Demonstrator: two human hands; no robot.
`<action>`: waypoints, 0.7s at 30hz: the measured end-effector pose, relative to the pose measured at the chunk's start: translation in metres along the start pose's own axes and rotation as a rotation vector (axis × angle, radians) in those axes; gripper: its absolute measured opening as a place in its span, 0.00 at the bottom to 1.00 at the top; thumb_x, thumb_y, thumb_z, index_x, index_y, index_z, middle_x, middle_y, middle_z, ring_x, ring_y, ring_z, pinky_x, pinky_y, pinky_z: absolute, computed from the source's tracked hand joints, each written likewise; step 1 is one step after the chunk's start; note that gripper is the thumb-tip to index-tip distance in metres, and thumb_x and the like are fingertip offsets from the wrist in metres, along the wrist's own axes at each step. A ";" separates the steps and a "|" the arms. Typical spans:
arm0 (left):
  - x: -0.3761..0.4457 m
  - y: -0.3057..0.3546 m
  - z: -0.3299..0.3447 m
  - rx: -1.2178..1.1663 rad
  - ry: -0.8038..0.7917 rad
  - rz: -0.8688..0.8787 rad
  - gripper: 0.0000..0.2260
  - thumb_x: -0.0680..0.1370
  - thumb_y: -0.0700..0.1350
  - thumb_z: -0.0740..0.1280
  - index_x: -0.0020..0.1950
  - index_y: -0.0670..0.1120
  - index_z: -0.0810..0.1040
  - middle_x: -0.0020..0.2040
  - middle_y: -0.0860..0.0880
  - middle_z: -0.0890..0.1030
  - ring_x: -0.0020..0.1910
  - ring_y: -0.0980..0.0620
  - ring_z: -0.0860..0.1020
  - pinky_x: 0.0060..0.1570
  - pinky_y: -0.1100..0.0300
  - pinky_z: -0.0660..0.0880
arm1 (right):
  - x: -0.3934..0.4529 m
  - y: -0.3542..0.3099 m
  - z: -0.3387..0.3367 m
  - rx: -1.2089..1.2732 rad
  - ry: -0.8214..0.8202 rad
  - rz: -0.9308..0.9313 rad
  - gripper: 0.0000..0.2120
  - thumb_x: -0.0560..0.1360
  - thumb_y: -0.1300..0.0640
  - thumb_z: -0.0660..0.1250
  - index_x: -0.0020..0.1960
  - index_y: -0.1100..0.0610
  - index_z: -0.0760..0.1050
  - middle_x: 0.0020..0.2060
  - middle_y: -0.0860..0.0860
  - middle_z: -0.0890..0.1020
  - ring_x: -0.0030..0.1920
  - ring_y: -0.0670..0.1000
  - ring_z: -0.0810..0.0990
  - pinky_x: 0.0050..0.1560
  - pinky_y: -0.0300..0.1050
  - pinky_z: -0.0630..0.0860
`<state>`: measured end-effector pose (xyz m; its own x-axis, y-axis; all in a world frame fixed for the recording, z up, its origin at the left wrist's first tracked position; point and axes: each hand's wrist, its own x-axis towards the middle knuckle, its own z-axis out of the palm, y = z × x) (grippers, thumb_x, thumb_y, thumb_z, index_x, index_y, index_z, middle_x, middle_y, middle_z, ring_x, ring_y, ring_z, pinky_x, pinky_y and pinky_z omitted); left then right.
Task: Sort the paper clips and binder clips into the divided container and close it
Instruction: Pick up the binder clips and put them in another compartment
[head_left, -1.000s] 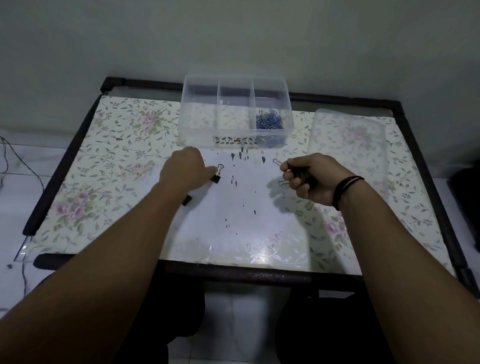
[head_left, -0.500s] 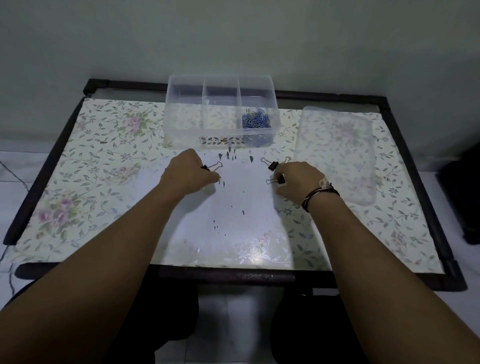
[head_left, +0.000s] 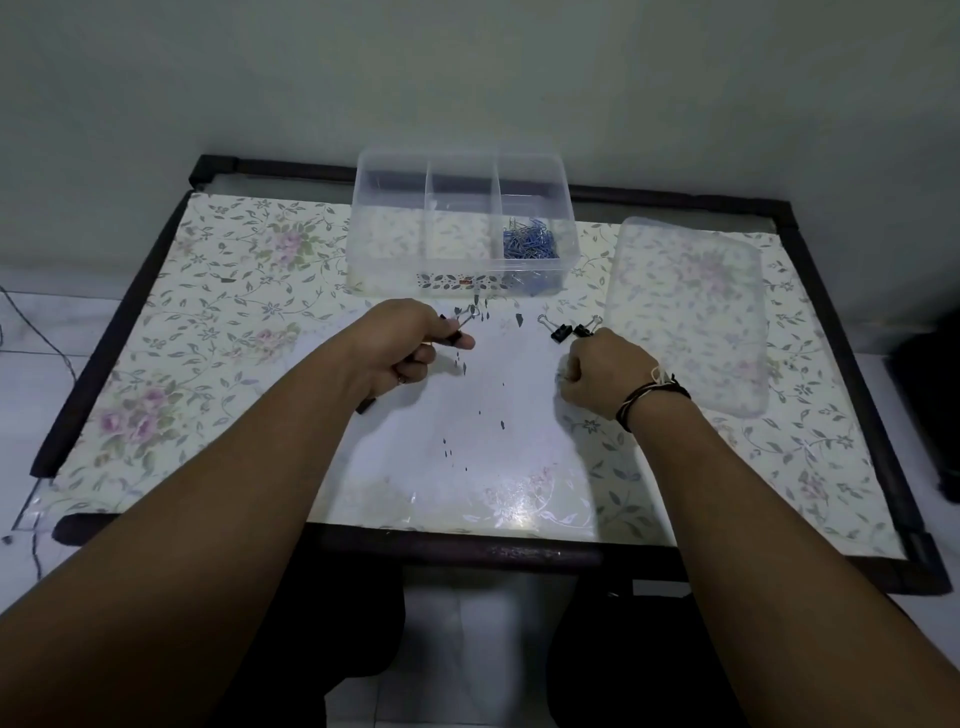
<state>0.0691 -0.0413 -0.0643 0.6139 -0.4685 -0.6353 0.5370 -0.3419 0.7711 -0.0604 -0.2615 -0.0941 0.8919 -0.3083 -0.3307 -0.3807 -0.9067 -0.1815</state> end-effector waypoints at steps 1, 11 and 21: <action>0.000 0.002 -0.001 -0.085 0.014 -0.022 0.05 0.80 0.37 0.64 0.45 0.43 0.72 0.46 0.43 0.85 0.24 0.55 0.59 0.21 0.65 0.55 | -0.002 -0.002 0.000 0.004 -0.038 0.013 0.11 0.67 0.51 0.65 0.29 0.52 0.67 0.38 0.54 0.74 0.35 0.57 0.76 0.36 0.43 0.71; -0.005 0.011 -0.026 -0.624 -0.034 -0.101 0.08 0.73 0.48 0.60 0.38 0.44 0.70 0.34 0.49 0.71 0.28 0.55 0.57 0.23 0.66 0.51 | -0.008 -0.010 -0.024 0.975 -0.209 0.154 0.09 0.73 0.58 0.67 0.51 0.61 0.78 0.34 0.52 0.80 0.31 0.50 0.70 0.29 0.39 0.63; -0.019 0.019 -0.045 -0.905 0.074 -0.101 0.05 0.75 0.35 0.61 0.40 0.41 0.72 0.37 0.44 0.77 0.30 0.55 0.74 0.24 0.69 0.71 | -0.007 -0.010 -0.031 1.703 -0.551 0.314 0.13 0.75 0.54 0.66 0.35 0.53 0.66 0.30 0.47 0.59 0.26 0.44 0.58 0.18 0.33 0.56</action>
<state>0.0937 -0.0023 -0.0393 0.5583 -0.4071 -0.7229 0.8196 0.4059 0.4044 -0.0551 -0.2596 -0.0615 0.7068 0.0494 -0.7057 -0.6212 0.5207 -0.5857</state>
